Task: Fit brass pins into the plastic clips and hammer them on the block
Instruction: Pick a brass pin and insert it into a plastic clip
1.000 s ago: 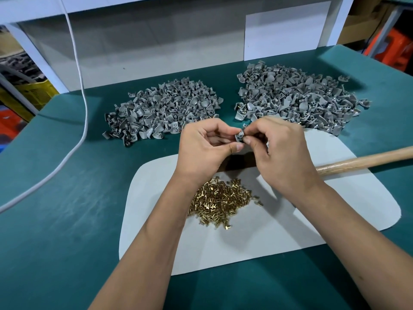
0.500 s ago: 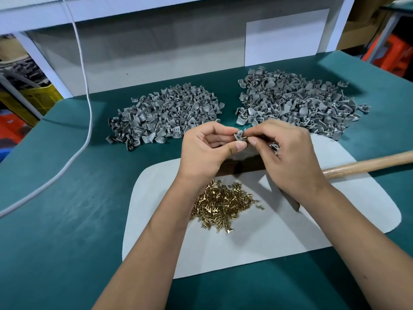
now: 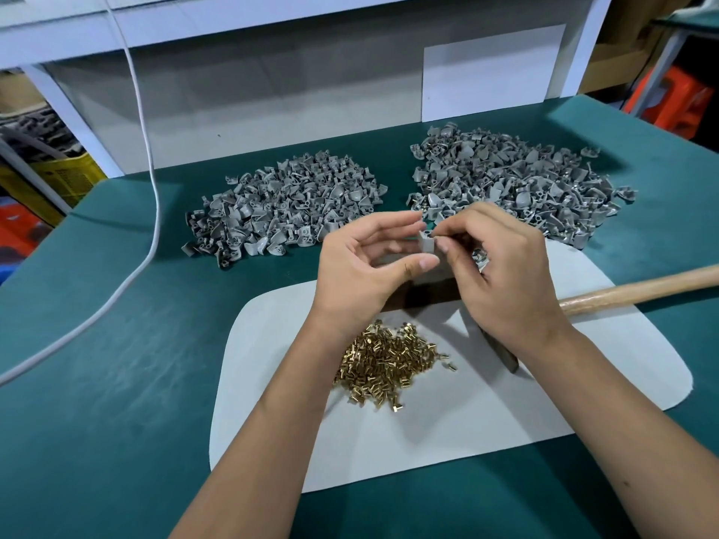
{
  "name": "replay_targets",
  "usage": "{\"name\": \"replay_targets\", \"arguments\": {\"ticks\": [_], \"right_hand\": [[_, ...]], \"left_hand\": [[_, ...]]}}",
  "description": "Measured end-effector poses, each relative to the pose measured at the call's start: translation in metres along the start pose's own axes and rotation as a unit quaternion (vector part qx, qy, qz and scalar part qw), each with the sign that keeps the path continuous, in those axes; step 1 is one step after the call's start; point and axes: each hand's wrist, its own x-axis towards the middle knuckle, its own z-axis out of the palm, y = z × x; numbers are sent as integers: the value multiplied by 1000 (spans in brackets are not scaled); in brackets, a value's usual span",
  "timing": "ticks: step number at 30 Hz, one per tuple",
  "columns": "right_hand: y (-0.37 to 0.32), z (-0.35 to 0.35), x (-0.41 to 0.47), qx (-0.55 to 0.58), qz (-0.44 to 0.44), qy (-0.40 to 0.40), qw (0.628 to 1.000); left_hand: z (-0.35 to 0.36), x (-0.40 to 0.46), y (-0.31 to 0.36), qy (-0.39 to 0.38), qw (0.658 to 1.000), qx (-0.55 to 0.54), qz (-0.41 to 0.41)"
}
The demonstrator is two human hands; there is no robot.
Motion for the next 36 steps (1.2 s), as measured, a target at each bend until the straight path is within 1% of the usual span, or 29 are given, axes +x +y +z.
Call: {"name": "replay_targets", "arguments": {"ticks": [2,6,9,12,15,22,31,36], "right_hand": [[0,1,0,2,15,1,1000],[-3,4,0,6,36,13,999],[-6,6,-1,8,46,31,998],[-8,8,-1,3,57,46,997],[-8,9,0,3,72,53,996],[-11,13,1,-15,99,46,994],[-15,17,0,-31,138,47,989],[-15,18,-1,-30,135,45,989]], "left_hand": [[2,0,0,9,999,29,22],[8,-1,-3,53,995,68,48],[14,-3,-6,88,994,55,42],[21,-6,-10,103,993,48,27],[25,-7,-11,103,993,57,16],[27,-7,-14,112,989,95,22],[28,-5,-19,112,973,186,72],[25,-4,-22,99,968,214,86]]}}
